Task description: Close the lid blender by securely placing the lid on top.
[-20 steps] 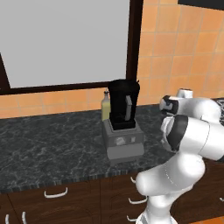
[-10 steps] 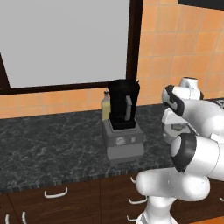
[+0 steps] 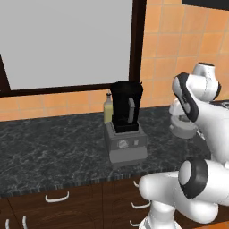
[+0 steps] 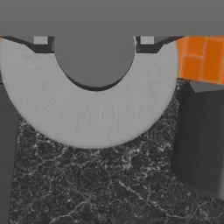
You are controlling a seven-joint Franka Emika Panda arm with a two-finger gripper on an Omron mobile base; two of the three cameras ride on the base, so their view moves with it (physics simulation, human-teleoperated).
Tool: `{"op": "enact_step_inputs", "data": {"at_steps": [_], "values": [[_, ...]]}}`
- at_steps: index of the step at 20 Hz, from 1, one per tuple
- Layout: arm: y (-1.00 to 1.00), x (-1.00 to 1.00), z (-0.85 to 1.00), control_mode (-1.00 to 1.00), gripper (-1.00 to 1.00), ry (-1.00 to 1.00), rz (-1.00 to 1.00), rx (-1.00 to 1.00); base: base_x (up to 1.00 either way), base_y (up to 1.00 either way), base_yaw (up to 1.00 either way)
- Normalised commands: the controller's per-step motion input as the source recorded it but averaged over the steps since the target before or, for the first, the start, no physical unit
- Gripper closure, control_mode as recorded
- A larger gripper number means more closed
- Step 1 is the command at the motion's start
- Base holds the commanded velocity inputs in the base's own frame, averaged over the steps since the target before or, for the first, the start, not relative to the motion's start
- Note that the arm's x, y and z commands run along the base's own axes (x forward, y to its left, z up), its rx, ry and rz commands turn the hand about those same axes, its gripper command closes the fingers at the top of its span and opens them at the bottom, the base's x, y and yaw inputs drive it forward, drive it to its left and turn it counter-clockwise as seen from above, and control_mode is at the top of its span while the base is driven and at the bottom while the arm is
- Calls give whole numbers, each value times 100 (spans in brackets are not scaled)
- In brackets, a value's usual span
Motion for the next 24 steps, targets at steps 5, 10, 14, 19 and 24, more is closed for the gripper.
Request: {"op": "enact_step_inputs", "data": {"at_steps": [5,10,14,19,24], "values": [[47,-28,81,-100,100,-17,0,0,0,0,0],[48,-2,98,-100,100,-22,0,1,0,0,0],[41,-11,100,-100,100,-22,0,0,0,0,0],[37,-27,97,-100,100,-22,0,1,0,0,0],[43,-25,96,-100,100,-22,0,0,0,0,0]]}}
